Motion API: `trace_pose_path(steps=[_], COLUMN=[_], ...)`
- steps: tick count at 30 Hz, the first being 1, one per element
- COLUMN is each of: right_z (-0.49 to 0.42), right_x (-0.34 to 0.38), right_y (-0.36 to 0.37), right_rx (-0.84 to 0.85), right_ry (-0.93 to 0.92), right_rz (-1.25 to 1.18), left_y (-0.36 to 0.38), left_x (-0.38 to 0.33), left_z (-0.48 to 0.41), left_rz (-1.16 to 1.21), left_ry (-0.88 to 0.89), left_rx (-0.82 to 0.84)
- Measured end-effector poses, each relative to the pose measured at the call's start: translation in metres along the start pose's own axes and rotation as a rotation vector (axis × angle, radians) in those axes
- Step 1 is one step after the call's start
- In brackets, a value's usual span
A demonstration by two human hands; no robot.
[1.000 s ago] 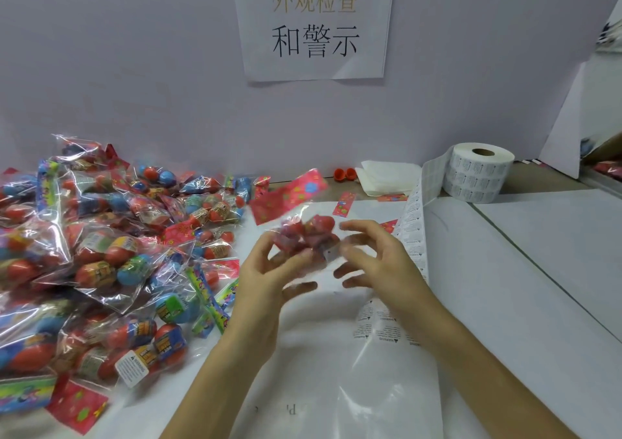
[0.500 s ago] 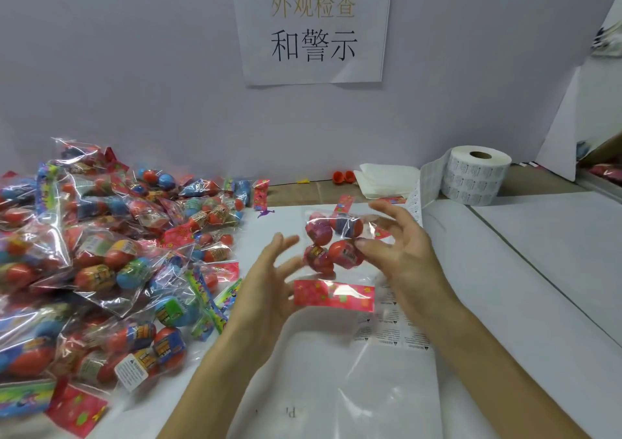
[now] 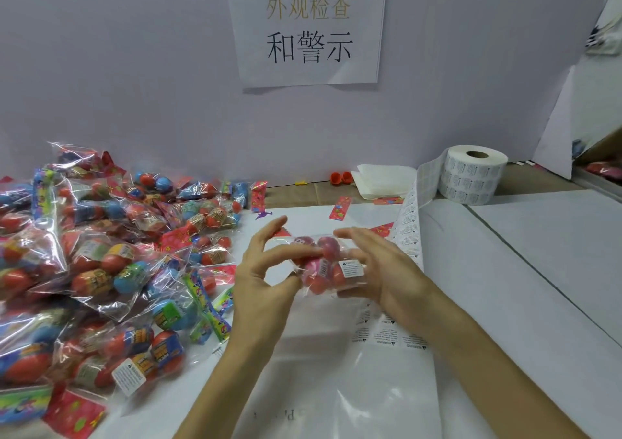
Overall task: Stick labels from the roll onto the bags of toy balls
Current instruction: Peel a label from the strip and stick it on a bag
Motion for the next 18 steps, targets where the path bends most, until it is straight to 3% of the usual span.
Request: trace_pose_path(steps=[5, 8, 14, 16, 18], right_z=[0.000, -0.002, 0.001, 0.002, -0.002], right_x=[0.005, 0.004, -0.008, -0.007, -0.004], right_y=[0.000, -0.001, 0.006, 0.010, 0.003], right_rx=[0.013, 0.008, 0.088, 0.085, -0.013], right_ry=[-0.100, -0.065, 0.256, 0.220, 0.055], right_rz=[0.023, -0.070, -0.785, -0.713, -0.383], left_y=[0.004, 0.005, 0.001, 0.003, 0.008], left_x=[0.003, -0.002, -0.001, 0.001, 0.005], left_z=[0.002, 0.003, 0.002, 0.001, 0.002], left_rz=[0.079, 0.131, 0.215, 0.254, 0.315], left_ry=[-0.029, -0.007, -0.074, -0.115, -0.196], left_rx=[0.027, 0.040, 0.013, 0.036, 0.098])
Point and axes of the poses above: each hand's wrist, its own z-axis away from the middle knuckle, its own y-axis out of the palm, x = y × z, the point moved 7 cm from there along -z, towards the middle knuckle, and after that the axes turned 6 degrees about -z, right-handed, at the moved point
